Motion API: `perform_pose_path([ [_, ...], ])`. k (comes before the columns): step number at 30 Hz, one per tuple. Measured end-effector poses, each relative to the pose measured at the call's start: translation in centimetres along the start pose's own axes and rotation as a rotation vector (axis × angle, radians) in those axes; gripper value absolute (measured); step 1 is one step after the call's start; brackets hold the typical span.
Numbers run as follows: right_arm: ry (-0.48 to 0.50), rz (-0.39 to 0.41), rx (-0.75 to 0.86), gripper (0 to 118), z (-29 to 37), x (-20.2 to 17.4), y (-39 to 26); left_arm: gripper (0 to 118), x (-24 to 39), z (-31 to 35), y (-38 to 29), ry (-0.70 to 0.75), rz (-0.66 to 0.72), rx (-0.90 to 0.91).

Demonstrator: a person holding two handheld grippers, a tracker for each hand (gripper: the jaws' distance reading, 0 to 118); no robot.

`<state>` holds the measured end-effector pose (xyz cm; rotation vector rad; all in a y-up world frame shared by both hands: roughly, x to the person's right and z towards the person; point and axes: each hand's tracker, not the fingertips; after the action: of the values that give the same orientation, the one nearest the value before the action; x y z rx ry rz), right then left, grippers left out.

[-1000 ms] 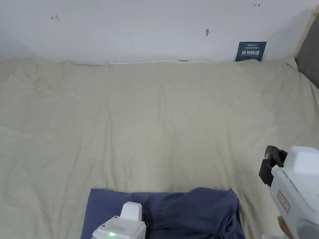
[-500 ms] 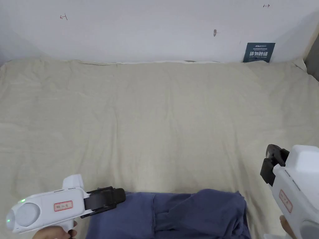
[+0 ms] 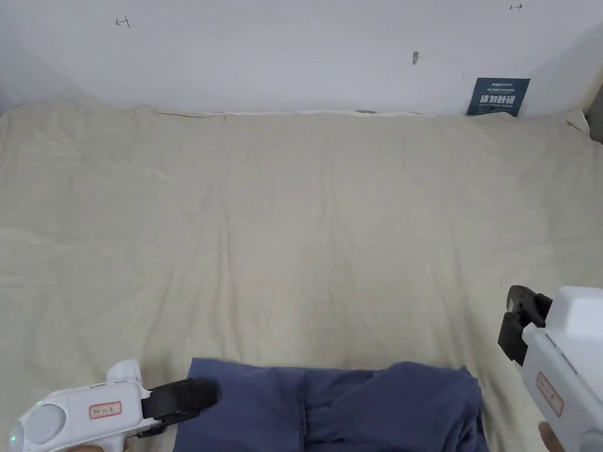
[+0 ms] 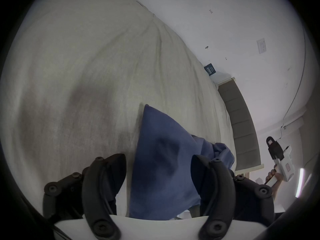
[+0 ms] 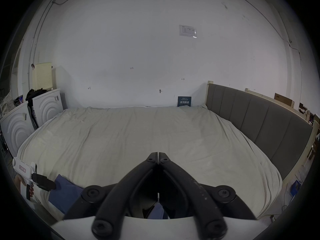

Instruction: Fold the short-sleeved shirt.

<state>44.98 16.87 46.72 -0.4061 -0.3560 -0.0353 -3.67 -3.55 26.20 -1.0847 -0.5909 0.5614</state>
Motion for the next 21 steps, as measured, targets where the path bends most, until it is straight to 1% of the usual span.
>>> perform_pose_path([
  [2, -0.003, 0.003, -0.006, 1, -0.1, -0.1, -0.1, 80, 0.4, 0.0, -0.1, -0.036, -0.008, 0.011],
  [3, -0.004, 0.003, -0.008, 1, -0.2, -0.1, -0.1, 72, 0.6, -0.3, -0.1, -0.032, -0.003, -0.008],
  [4, -0.003, 0.003, -0.011, 1, -0.3, -0.2, -0.1, 57, 0.9, -0.7, -0.3, 0.001, -0.027, -0.038],
  [5, -0.001, 0.002, -0.013, 1, -0.5, -0.2, -0.1, 44, 1.2, -1.1, -0.6, 0.028, -0.077, -0.046],
  [6, 0.001, 0.001, -0.015, 1, -0.5, -0.2, -0.1, 35, 1.7, -1.3, -0.8, 0.051, -0.128, -0.051],
  [7, 0.005, 0.000, -0.015, 1, -0.5, -0.3, 0.0, 28, 1.9, -1.3, -0.7, 0.046, -0.119, -0.043],
  [8, 0.006, -0.001, -0.014, 1, -0.5, -0.3, 0.0, 20, 1.8, -1.2, -0.5, 0.043, -0.111, -0.042],
  [9, 0.008, -0.001, -0.011, 1, -0.4, -0.4, 0.1, 14, 1.8, -1.0, -0.5, 0.028, -0.064, -0.035],
  [11, 0.013, 0.000, -0.007, 1, -0.5, -0.4, 0.3, 11, 2.7, -0.4, -0.8, 0.050, -0.098, -0.004],
  [12, 0.014, 0.001, -0.005, 1, -0.6, -0.5, 0.4, 10, 3.3, 0.1, -0.8, 0.090, -0.147, 0.019],
  [13, 0.016, 0.000, -0.004, 1, -0.7, -0.5, 0.5, 10, 3.8, 0.7, -0.8, 0.106, -0.160, 0.021],
  [15, 0.023, -0.001, 0.000, 1, -0.9, -0.7, 0.7, 9, 4.4, 2.3, -0.7, 0.088, -0.164, 0.040],
  [21, 0.059, 0.002, 0.020, 1, -0.7, -1.2, 1.1, 9, 3.6, 8.2, 0.4, 0.260, -0.169, 0.148],
])
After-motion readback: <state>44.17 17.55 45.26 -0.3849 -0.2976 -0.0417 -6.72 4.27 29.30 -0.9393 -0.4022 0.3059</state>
